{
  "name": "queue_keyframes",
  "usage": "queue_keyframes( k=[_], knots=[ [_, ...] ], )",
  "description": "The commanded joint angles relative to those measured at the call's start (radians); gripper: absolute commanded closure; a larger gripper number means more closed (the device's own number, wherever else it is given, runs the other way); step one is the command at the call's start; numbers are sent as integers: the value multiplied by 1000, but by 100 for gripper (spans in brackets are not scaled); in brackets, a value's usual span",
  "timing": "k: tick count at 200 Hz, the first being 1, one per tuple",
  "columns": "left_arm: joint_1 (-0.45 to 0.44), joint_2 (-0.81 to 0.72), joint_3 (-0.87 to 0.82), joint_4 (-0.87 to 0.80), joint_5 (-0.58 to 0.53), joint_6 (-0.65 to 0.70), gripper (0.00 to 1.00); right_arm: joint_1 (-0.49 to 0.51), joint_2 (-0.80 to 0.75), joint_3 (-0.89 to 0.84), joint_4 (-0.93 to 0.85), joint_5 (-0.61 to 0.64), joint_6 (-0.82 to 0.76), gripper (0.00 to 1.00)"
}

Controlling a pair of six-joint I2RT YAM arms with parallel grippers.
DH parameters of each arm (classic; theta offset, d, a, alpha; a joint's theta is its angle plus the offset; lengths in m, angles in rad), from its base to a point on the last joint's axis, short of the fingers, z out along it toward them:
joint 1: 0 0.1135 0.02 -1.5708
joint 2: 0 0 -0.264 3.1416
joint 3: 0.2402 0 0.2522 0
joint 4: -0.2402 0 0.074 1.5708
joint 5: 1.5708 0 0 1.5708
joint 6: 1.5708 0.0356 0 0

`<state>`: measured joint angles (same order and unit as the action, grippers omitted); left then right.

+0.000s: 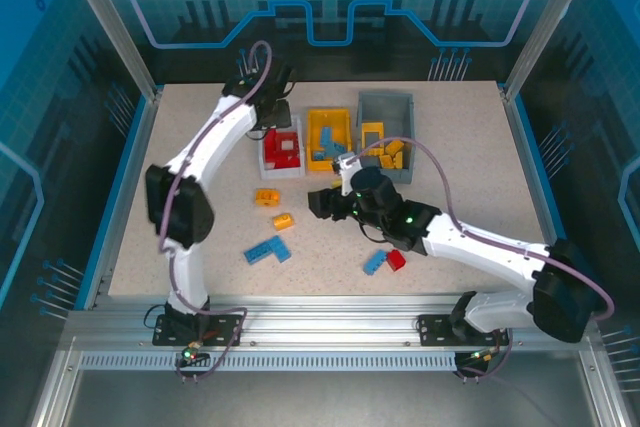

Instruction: Sort the legos into containers by color

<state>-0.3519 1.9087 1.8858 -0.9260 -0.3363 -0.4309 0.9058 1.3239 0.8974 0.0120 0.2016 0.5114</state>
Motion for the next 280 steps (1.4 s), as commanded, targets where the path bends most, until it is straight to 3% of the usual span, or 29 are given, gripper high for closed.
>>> queue_keyframes(
  k=[1, 50, 119, 170, 210, 255, 280],
  knots=[
    [-11, -279, -269, 118, 35, -80, 47, 51, 119, 109, -134, 40, -74, 29],
    [-12, -873, -818, 212, 142, -206, 37, 93, 474, 422, -295, 4, -152, 18],
    [-9, -1391, -1018, 105, 291, -296, 25, -12, 790, 699, -415, -147, -416, 14],
    [-9, -1489, -996, -30, 303, -325, 24, -41, 936, 865, -484, -215, -493, 11],
    [-9, -1493, -998, -35, 308, -334, 24, -43, 1033, 994, -537, -239, -512, 15],
    [-8, -1486, -1008, -26, 319, -340, 25, -39, 1091, 1095, -582, -266, -518, 30],
    [-9, -1485, -1013, -26, 318, -345, 25, -36, 1083, 1084, -578, -260, -519, 44]
  ],
)
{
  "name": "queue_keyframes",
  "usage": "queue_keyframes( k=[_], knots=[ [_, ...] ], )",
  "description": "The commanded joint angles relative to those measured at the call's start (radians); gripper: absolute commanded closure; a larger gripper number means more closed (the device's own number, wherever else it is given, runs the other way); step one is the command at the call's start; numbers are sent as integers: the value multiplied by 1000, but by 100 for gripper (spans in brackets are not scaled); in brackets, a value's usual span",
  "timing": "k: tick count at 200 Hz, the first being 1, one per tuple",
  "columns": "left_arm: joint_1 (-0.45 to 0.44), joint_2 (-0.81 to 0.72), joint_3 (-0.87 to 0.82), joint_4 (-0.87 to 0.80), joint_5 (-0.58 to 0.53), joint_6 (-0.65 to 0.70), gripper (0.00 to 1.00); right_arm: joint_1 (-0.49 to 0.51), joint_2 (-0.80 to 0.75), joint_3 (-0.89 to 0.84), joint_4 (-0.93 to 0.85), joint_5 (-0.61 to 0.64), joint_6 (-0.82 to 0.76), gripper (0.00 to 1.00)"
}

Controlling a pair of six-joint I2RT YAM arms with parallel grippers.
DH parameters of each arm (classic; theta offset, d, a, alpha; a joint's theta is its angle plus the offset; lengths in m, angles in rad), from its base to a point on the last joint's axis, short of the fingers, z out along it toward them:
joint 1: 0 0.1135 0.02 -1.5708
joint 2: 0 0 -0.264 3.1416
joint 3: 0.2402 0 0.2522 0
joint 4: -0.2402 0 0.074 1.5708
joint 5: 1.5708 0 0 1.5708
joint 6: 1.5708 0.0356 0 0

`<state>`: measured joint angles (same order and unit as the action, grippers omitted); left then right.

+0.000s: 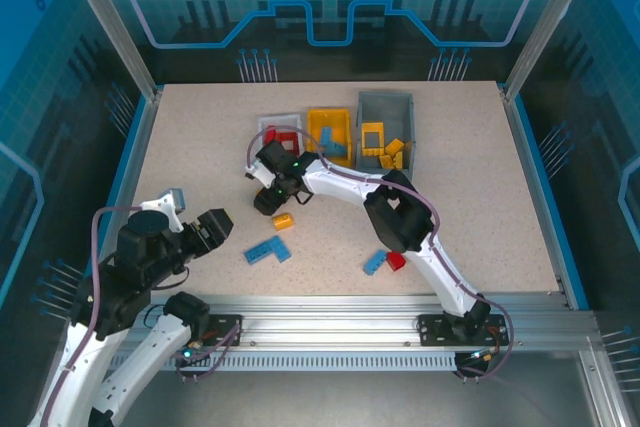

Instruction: Sort the legos into containers by color

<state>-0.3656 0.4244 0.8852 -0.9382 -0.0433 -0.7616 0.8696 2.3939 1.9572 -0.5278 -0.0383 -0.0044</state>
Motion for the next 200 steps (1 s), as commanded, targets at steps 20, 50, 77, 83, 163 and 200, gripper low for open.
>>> queue_keyframes(
  k=[20, 50, 77, 83, 163, 200],
  knots=[
    [5, -1, -22, -7, 29, -17, 25, 10, -26, -21, -4, -4, 4, 58],
    [6, 10, -38, 20, 43, -18, 25, 24, -124, -98, 46, 22, 16, 68],
    [5, 69, -18, 63, 82, 14, 25, 32, -298, -251, 141, 61, 59, 69],
    [5, 88, -6, 79, 98, 21, 25, 30, -345, -290, 155, 81, 73, 70],
    [-129, 503, 147, 484, 259, 12, 25, -259, -824, -611, 14, 401, 375, 69],
    [-308, 725, 243, 629, 140, 65, 26, -401, -639, -412, -137, 502, 464, 69]
  ],
)
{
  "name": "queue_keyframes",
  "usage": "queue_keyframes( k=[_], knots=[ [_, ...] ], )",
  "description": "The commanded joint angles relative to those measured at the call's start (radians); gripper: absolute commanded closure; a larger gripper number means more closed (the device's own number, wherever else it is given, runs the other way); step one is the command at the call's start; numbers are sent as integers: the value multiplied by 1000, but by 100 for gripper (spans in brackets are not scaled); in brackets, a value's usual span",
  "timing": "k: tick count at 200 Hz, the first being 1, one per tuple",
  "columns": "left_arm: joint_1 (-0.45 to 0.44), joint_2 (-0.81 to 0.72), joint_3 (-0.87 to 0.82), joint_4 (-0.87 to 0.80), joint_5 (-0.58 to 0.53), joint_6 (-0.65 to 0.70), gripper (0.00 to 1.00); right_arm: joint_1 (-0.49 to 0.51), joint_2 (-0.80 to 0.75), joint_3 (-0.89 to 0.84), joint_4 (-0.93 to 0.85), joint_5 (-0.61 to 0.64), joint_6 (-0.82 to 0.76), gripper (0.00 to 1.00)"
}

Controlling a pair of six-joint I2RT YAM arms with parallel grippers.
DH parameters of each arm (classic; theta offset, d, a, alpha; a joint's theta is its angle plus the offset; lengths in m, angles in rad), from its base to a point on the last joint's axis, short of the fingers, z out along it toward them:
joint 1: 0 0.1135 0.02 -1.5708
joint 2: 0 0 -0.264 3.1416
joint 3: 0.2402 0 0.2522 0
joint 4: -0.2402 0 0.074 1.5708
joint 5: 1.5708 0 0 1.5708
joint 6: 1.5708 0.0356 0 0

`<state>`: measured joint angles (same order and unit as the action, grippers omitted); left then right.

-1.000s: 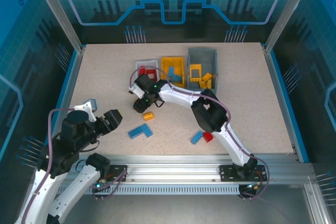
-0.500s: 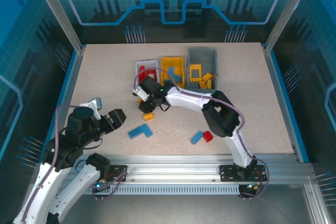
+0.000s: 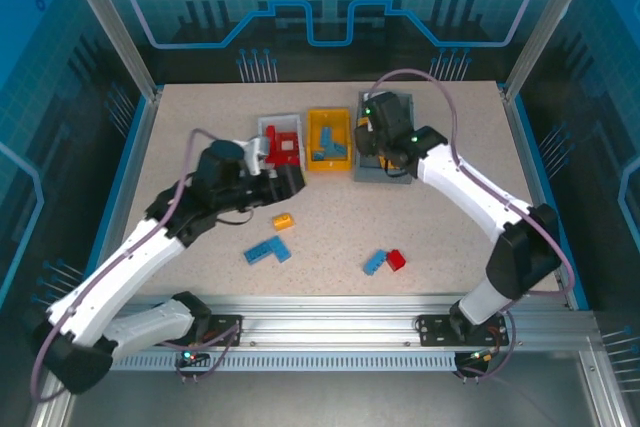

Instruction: Sort the legos into containers by color

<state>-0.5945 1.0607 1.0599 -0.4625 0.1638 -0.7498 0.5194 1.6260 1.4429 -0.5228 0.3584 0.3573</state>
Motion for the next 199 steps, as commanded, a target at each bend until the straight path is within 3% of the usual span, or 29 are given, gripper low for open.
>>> queue_keyframes(
  k=[1, 24, 54, 111, 138, 162, 199],
  knots=[
    [-83, 94, 71, 155, -70, 55, 26, -53, 135, 109, -145, 107, 104, 69],
    [-146, 210, 130, 221, -138, 96, 26, -104, 292, 268, -235, 177, 152, 69],
    [-190, 318, 175, 264, -160, 125, 28, -162, 470, 426, -292, 181, 184, 70],
    [-219, 330, 126, 282, -165, 121, 29, -205, 684, 651, -363, 157, 167, 66],
    [-220, 307, 92, 276, -165, 113, 29, -205, 733, 697, -384, 135, 177, 61],
    [-221, 284, 65, 270, -166, 109, 29, -204, 733, 709, -387, 124, 184, 51],
    [-222, 253, 50, 254, -178, 110, 29, -176, 660, 712, -380, 141, 165, 43]
  ],
)
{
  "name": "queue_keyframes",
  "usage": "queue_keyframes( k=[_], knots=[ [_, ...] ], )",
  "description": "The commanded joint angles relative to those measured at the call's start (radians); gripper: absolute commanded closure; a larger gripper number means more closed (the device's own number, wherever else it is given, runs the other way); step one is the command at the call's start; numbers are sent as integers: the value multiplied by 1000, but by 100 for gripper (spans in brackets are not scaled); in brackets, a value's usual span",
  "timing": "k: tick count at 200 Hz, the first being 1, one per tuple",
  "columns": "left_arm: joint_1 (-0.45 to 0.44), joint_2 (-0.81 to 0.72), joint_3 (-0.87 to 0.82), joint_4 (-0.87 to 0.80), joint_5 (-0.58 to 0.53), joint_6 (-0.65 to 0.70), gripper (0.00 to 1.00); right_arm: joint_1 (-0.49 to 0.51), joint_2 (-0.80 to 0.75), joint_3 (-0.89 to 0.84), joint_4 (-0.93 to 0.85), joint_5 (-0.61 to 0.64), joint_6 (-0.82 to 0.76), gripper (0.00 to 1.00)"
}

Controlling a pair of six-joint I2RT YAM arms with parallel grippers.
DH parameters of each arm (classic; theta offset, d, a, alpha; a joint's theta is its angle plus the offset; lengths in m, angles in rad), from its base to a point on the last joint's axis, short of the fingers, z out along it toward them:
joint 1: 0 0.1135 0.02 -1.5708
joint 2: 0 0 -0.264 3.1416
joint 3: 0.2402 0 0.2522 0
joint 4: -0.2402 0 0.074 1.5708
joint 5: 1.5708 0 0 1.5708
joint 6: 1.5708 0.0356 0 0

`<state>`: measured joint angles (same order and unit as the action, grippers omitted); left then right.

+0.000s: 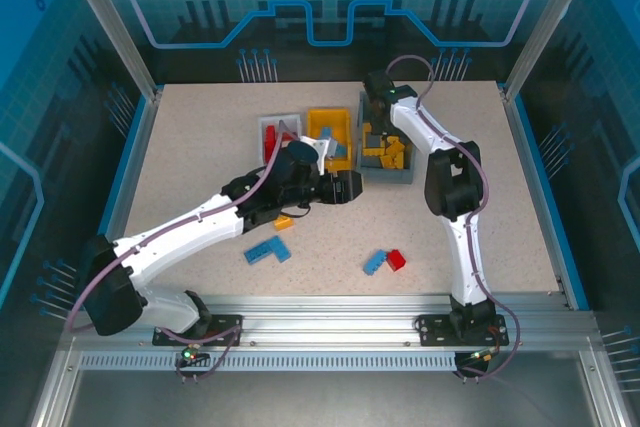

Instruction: Sort the legos into containers by color

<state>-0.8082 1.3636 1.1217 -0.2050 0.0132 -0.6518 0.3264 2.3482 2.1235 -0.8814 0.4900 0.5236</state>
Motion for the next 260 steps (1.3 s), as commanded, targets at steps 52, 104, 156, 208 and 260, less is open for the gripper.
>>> queue_keyframes(
  k=[52, 104, 156, 208, 260],
  knots=[
    [-14, -56, -39, -31, -29, 25, 28, 88, -287, -51, 32, 69, -12, 44],
    [-52, -76, -66, -81, -39, 79, 28, 148, -668, -389, 145, 55, 0, 45],
    [-213, 61, -6, -121, -11, 289, 26, 176, -1206, -892, 123, -176, 78, 41],
    [-291, 368, 206, -209, -22, 492, 24, 175, -1776, -1156, 59, -438, 125, 16],
    [-319, 631, 422, -320, -41, 590, 22, 175, -1927, -1099, 53, -615, 56, 6]
  ],
)
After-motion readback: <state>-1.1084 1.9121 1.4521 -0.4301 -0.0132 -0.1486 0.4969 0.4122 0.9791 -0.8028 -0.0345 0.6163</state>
